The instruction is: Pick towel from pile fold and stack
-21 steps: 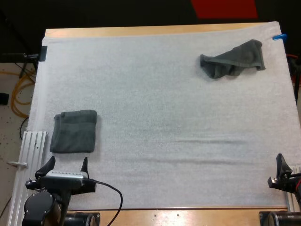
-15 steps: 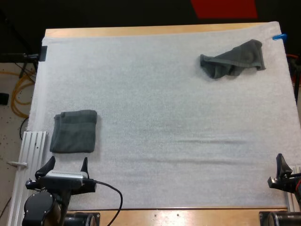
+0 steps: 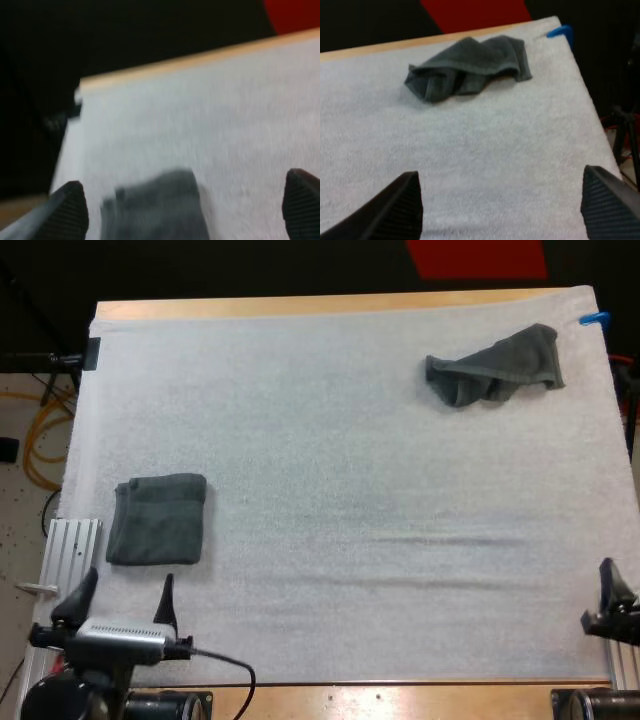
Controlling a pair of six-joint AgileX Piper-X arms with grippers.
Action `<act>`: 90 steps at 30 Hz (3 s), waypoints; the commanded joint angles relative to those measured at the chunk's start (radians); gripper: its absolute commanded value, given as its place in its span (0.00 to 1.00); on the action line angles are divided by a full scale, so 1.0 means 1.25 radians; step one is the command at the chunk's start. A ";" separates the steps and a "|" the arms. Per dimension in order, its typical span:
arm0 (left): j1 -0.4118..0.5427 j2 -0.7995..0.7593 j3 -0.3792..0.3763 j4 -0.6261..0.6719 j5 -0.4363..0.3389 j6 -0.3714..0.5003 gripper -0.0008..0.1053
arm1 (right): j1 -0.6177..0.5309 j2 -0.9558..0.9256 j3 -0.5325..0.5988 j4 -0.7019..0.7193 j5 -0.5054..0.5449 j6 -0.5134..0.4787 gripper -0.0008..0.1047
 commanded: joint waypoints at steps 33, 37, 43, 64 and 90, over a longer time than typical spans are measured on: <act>-0.164 0.461 -0.251 -0.082 0.345 -0.034 0.72 | 0.001 0.839 -0.378 -0.240 -0.256 0.062 0.62; -0.164 0.461 -0.251 -0.081 0.345 -0.045 0.72 | 0.001 0.976 -0.419 -0.289 -0.249 0.116 0.62; -0.164 0.461 -0.251 -0.081 0.345 -0.059 0.72 | 0.006 1.179 -0.502 -0.322 -0.249 0.198 0.62; -0.164 0.461 -0.251 -0.081 0.345 -0.132 0.72 | 0.105 1.609 -0.704 -0.477 -0.128 0.521 0.58; -0.164 0.461 -0.251 -0.081 0.345 -0.130 0.72 | 0.129 1.156 -0.714 -0.431 -0.193 0.052 0.01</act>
